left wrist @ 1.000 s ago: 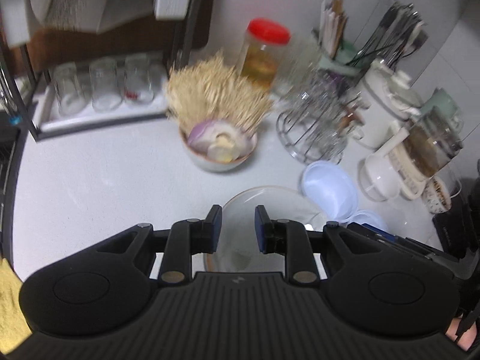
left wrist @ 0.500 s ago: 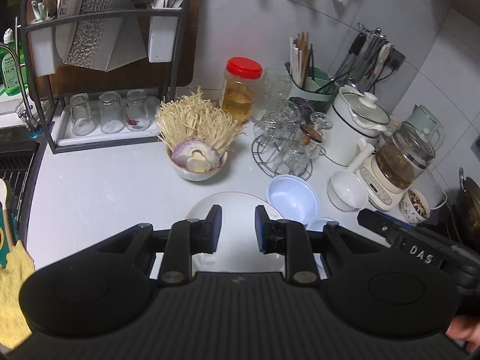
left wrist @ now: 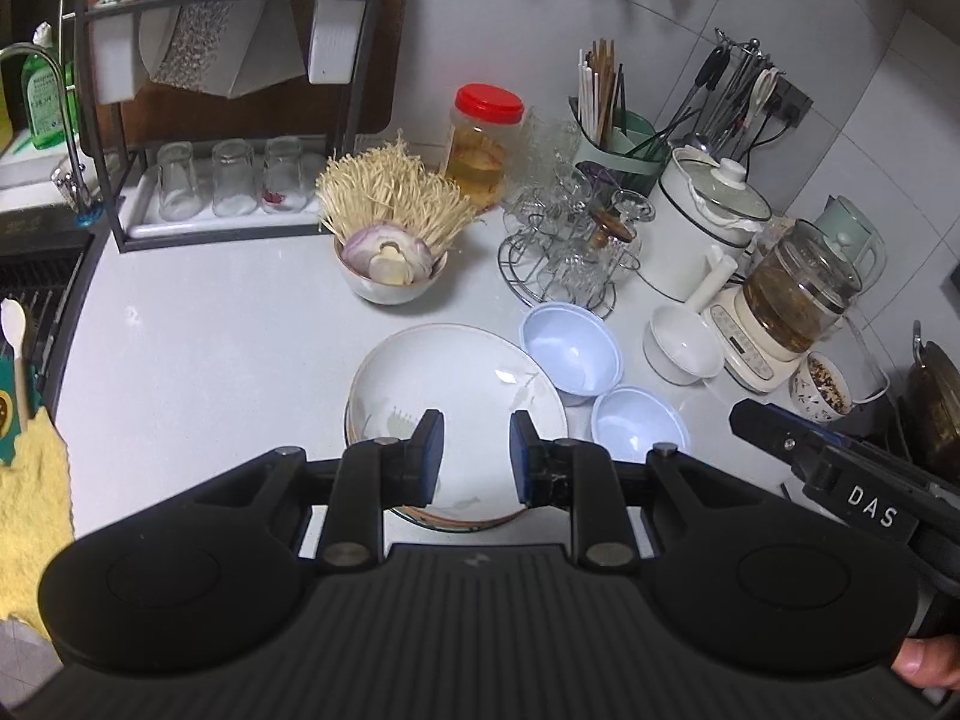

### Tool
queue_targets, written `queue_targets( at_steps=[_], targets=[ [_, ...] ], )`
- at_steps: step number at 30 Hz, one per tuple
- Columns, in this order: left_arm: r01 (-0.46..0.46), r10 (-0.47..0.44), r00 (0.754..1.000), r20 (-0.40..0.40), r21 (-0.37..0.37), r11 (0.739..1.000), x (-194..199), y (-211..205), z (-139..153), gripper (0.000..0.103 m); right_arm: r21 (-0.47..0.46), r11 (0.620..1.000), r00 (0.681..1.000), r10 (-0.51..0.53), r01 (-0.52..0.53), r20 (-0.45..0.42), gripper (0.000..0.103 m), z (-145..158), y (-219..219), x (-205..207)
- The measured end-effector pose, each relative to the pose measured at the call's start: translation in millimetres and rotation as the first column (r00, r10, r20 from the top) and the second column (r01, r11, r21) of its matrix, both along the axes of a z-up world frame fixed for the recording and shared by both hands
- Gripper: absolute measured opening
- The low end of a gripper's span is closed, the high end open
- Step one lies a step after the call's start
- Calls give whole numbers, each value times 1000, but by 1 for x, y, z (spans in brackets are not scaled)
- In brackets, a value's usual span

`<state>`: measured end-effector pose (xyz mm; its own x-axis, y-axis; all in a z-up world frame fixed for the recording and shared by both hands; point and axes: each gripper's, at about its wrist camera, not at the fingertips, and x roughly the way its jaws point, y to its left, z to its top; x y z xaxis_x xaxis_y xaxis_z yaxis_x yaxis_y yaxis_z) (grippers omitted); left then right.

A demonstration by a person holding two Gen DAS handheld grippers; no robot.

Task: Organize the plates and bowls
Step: 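Open both grippers and withdraw from the plate stack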

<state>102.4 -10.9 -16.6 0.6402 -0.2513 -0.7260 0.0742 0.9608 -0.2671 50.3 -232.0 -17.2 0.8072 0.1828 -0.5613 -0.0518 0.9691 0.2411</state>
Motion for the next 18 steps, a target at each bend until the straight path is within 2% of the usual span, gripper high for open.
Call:
queue_targets(
  at_steps=[5, 8, 18],
  targets=[
    [29, -29, 1000, -8, -7, 1000, 6, 6, -2, 26, -13, 999, 999, -32, 32, -7, 25, -1, 10, -3],
    [50, -50, 999, -12, -17, 999, 13, 10, -5, 26, 18, 998, 998, -62, 62, -24, 25, -1, 13, -1],
    [152, -153, 988, -27, -38, 988, 33, 19, -15, 26, -14, 983, 982, -182, 181, -50, 25, -5, 19, 6]
  ],
)
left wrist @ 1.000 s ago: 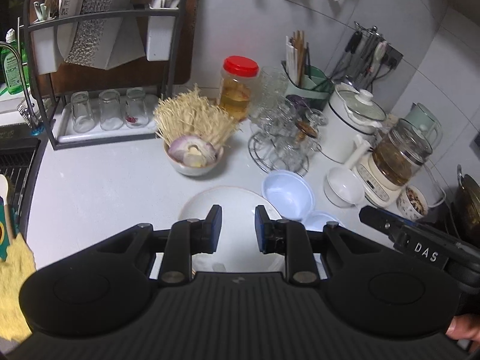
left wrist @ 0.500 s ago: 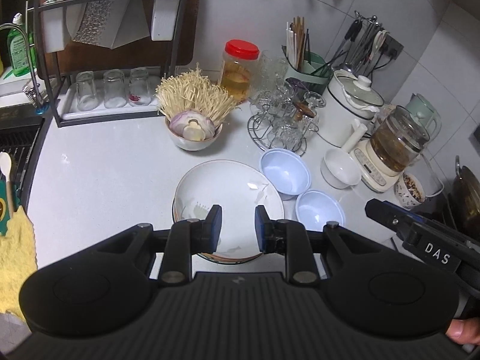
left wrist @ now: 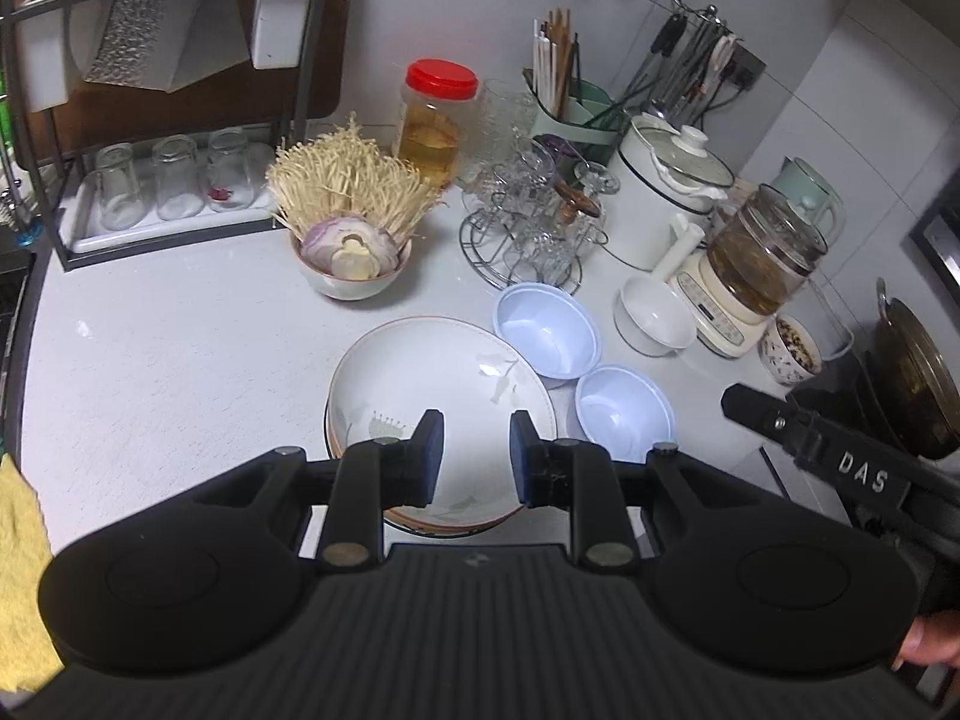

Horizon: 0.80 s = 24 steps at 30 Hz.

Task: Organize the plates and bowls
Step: 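Open both grippers and withdraw from the plate stack, then move both grippers to the rim of a light blue plastic bowl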

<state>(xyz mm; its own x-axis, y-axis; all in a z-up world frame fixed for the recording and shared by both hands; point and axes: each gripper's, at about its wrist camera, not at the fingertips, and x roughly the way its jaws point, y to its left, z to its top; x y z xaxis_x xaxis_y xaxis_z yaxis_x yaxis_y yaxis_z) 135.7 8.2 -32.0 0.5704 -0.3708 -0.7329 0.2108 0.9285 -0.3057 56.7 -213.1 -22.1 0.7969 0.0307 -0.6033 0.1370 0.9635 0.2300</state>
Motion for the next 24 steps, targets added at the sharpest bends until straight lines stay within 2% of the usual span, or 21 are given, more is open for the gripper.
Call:
queue_targets(
  at_steps=[8, 14, 15, 17, 18, 20, 22, 24],
  targets=[
    [51, -52, 998, -25, -18, 999, 21, -1, -14, 26, 3, 998, 998, -65, 65, -23, 25, -6, -5, 6],
    [92, -93, 994, -55, -8, 996, 38, -9, -23, 36, 28, 993, 992, -116, 118, -44, 26, -15, -10, 9],
    [98, -98, 993, -60, -2, 995, 41, -12, -25, 38, 25, 992, 991, -122, 123, -48, 28, -17, -10, 9],
    [105, -105, 992, -73, 4, 994, 49, -17, -29, 41, 31, 990, 988, -139, 141, -63, 45, -20, -16, 12],
    [103, -102, 992, -78, 6, 995, 52, -20, -31, 44, 41, 988, 987, -149, 151, -65, 48, -21, -20, 13],
    [96, -95, 992, -85, 15, 995, 60, -27, -35, 51, 51, 985, 985, -160, 164, -71, 63, -25, -28, 17],
    [85, -83, 992, -91, 23, 996, 69, -35, -40, 55, 60, 983, 983, -166, 171, -77, 68, -30, -38, 24],
    [76, -74, 993, -95, 17, 997, 78, -42, -45, 55, 73, 985, 985, -148, 154, -86, 68, -35, -50, 31]
  ],
)
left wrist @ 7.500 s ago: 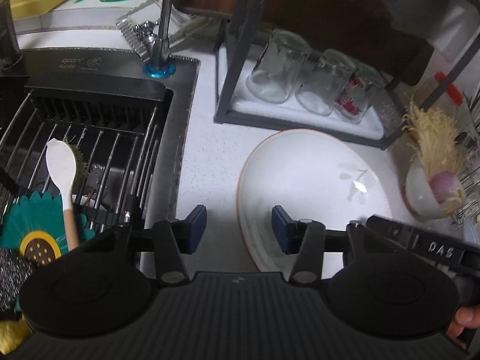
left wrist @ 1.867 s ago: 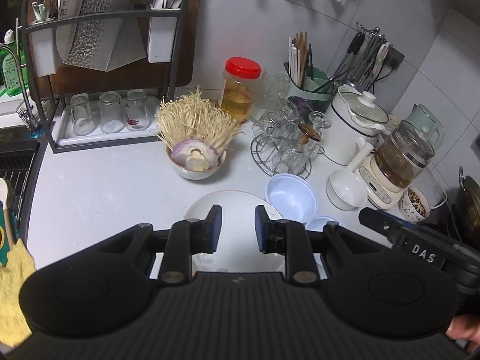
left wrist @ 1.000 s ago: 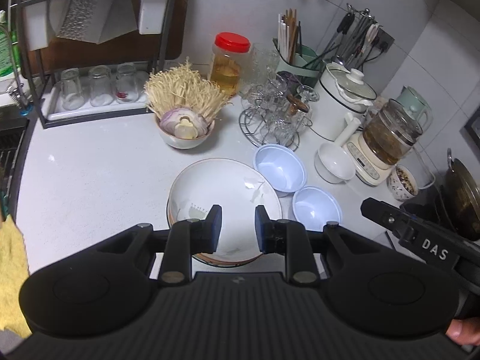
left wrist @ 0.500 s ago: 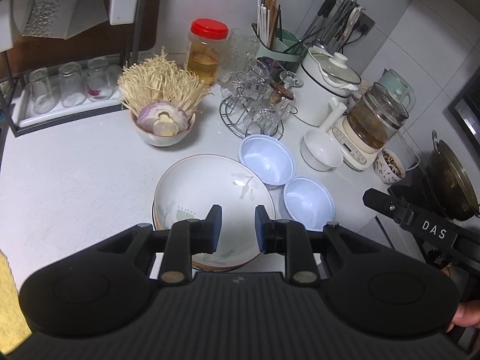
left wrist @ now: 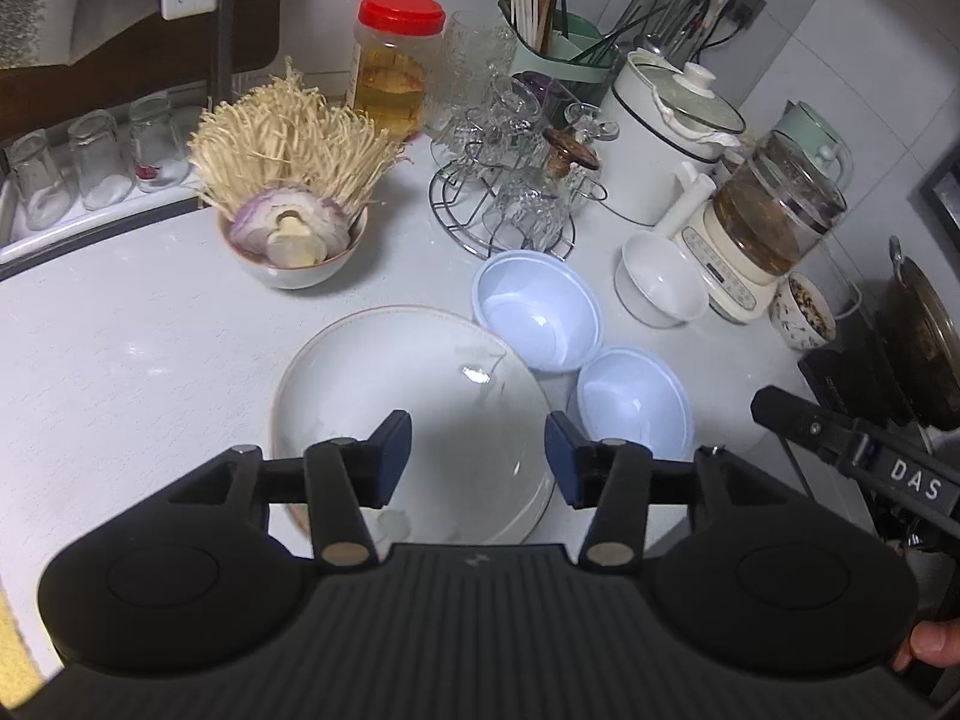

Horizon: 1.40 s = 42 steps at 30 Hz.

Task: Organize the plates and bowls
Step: 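Move both grippers to the rim of a light blue plastic bowl, then close both grippers on the rim of the light blue bowl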

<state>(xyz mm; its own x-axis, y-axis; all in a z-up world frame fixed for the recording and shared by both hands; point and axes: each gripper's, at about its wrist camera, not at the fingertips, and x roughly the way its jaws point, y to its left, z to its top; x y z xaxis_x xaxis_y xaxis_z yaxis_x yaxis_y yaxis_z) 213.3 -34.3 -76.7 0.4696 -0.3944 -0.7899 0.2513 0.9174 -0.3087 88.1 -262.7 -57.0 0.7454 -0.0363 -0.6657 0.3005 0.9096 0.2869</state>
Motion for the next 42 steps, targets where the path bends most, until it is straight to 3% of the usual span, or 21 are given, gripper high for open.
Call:
queue_targets(
  at_steps=[9, 14, 22, 24, 29, 39, 42],
  targets=[
    [-56, 57, 998, -40, 20, 998, 48, -43, -27, 55, 47, 994, 994, 98, -96, -43, 65, -20, -46, 60],
    [-63, 64, 996, -55, 24, 998, 76, -59, -42, 54, 80, 981, 980, 181, -174, -82, 50, -37, -57, 93],
    [-90, 93, 991, -93, 33, 995, 118, -72, -71, 39, 117, 960, 950, 271, -255, -154, 36, -72, -63, 150],
    [-105, 108, 987, -119, 31, 994, 128, -72, -79, 30, 126, 955, 944, 286, -267, -167, 33, -80, -64, 161],
    [-99, 103, 986, -135, 37, 994, 145, -80, -92, 24, 131, 951, 931, 303, -281, -205, 28, -99, -68, 179],
    [-81, 90, 986, -141, 73, 994, 160, -89, -110, 23, 182, 940, 920, 326, -289, -219, 23, -120, -72, 194],
    [-81, 89, 982, -165, 51, 995, 165, -90, -115, 23, 194, 935, 917, 336, -297, -217, 22, -123, -69, 196]
  ],
)
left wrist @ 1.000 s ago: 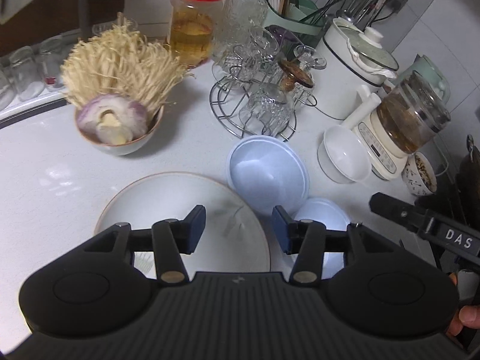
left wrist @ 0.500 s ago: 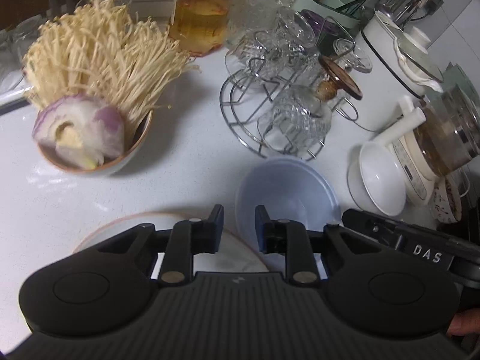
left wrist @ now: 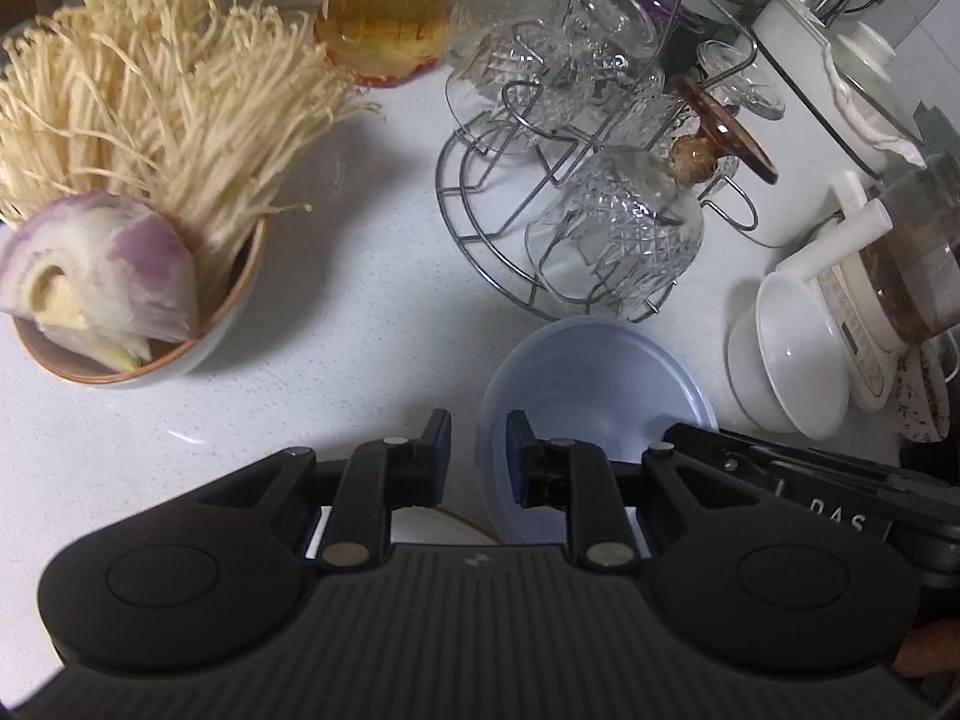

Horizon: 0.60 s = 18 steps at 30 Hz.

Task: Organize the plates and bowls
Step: 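Close both grippers on the rim of the light blue bowl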

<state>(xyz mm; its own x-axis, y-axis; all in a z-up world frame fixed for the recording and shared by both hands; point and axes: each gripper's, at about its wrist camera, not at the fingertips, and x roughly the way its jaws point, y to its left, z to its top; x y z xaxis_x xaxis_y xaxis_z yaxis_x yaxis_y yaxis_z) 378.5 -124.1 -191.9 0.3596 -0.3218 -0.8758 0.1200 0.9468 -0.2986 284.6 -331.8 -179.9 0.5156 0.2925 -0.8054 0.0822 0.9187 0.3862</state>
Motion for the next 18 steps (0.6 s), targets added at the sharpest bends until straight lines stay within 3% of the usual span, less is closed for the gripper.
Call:
queue_targets(
  at_steps=[2, 8, 18],
  targets=[
    [4, -4, 1000, -9, -12, 1000, 2, -1, -2, 23, 16, 1000, 1000, -2, 2, -3, 17, 0, 1, 1],
    [21, -21, 1000, 0, -6, 1000, 1, -9, 4, 23, 22, 1000, 1000, -20, 20, 11, 17, 7, 1, 0],
    [62, -61, 997, 46, -20, 998, -10, -16, 39, 23, 23, 998, 997, -60, 59, 50, 17, 34, -4, -18]
  ],
)
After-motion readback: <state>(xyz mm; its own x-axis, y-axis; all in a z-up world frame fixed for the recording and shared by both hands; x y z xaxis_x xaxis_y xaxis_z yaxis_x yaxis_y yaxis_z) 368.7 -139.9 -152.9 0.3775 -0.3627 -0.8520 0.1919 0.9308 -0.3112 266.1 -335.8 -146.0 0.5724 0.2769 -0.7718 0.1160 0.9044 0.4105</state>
